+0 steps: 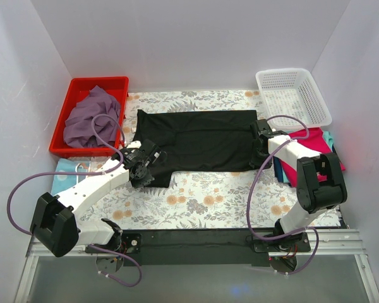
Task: Fold and stack the t-shirts
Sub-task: Fold the tshirt
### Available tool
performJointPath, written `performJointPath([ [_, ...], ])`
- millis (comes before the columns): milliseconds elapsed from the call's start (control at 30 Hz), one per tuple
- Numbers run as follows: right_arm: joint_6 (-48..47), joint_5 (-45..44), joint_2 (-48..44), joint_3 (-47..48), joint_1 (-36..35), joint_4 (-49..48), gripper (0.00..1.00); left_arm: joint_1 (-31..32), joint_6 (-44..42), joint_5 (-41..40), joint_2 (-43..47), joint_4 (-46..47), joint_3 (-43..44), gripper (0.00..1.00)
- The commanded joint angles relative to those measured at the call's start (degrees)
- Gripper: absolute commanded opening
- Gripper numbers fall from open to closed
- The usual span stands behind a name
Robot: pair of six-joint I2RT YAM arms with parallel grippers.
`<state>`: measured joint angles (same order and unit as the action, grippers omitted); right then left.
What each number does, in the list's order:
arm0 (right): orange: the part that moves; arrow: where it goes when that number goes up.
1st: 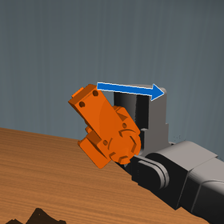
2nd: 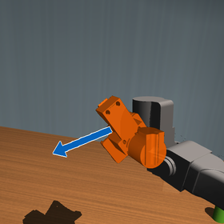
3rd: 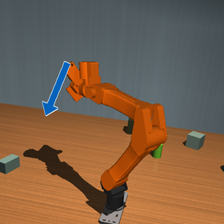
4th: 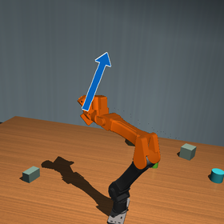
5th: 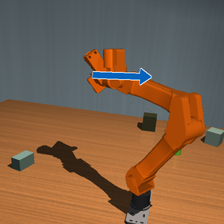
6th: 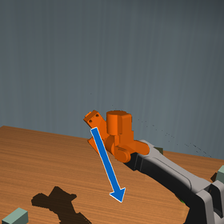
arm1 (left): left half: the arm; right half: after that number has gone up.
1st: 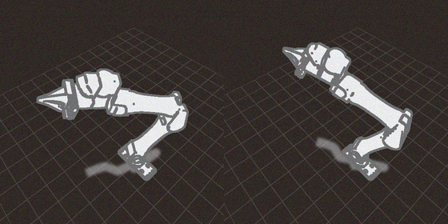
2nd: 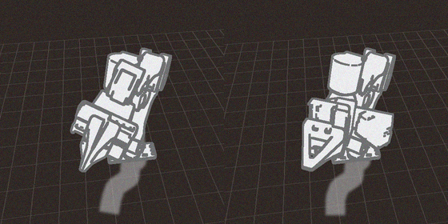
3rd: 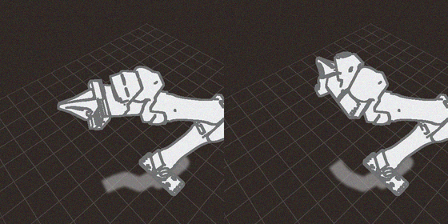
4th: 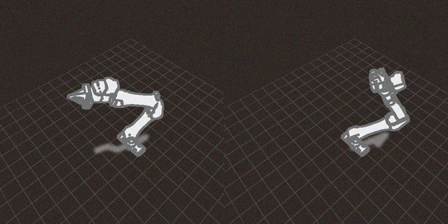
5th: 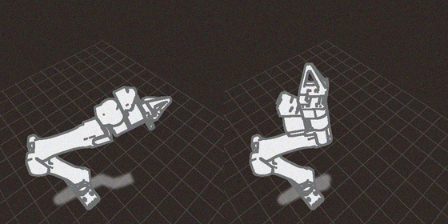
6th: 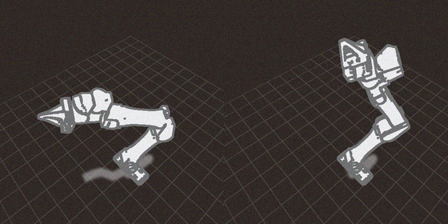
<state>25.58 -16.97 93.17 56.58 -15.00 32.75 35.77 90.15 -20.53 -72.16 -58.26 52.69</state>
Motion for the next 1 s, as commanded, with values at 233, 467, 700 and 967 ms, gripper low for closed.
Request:
performJointPath([
  [233,0.7,-0.61,3.43,0.55,0.5,-1.73,0.24,0.0,-0.59,-3.19,0.88,-1.24,4.0,0.0],
  [467,0.43,-2.71,-0.96,-0.85,0.59,1.7,0.01,0.0,1.69,-6.18,1.67,-5.54,6.99,0.0],
  [700,0.08,-5.44,-6.68,-1.56,0.59,7.4,0.01,0.0,6.0,-7.59,5.62,-11.51,6.99,0.0],
  [967,0.08,-5.0,-9.23,-0.95,0.68,10.05,0.01,0.0,9.43,-10.48,8.09,-14.96,8.22,0.0],
])
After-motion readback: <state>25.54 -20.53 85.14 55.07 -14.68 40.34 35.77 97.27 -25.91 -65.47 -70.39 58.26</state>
